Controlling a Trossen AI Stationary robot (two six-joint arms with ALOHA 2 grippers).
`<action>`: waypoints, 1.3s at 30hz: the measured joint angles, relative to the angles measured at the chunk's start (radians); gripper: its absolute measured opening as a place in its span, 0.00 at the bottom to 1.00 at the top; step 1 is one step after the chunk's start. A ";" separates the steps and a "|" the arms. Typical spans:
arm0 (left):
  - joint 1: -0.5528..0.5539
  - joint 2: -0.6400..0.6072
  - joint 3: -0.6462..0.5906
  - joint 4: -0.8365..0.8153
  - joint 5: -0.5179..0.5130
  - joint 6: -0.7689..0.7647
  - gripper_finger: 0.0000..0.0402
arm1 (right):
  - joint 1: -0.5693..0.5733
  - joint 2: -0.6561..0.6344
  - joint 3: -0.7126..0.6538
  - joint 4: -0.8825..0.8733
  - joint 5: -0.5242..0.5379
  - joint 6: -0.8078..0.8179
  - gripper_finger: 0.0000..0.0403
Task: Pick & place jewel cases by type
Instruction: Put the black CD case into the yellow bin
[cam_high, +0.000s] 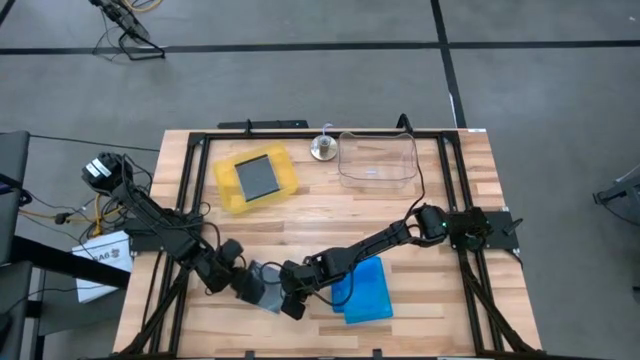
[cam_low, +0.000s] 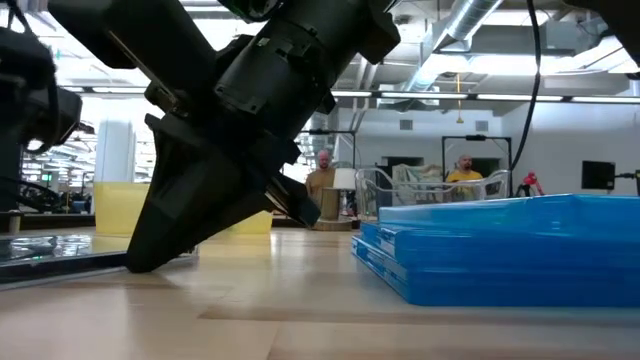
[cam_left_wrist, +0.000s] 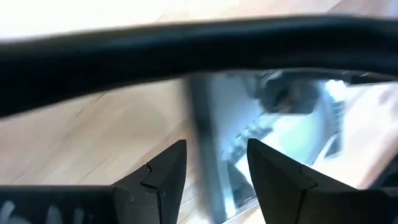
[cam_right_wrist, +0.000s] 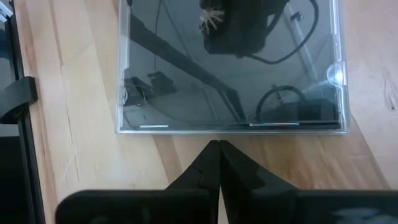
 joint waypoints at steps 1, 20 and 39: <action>0.000 0.000 0.000 -0.010 0.011 0.000 0.40 | 0.000 0.000 0.000 0.000 -0.001 0.000 0.00; 0.000 0.089 -0.019 0.092 0.091 0.049 0.40 | -0.001 0.001 -0.002 0.018 0.005 0.000 0.00; -0.002 0.055 -0.035 0.215 0.038 0.103 0.40 | -0.010 0.001 -0.004 0.029 0.002 0.000 0.00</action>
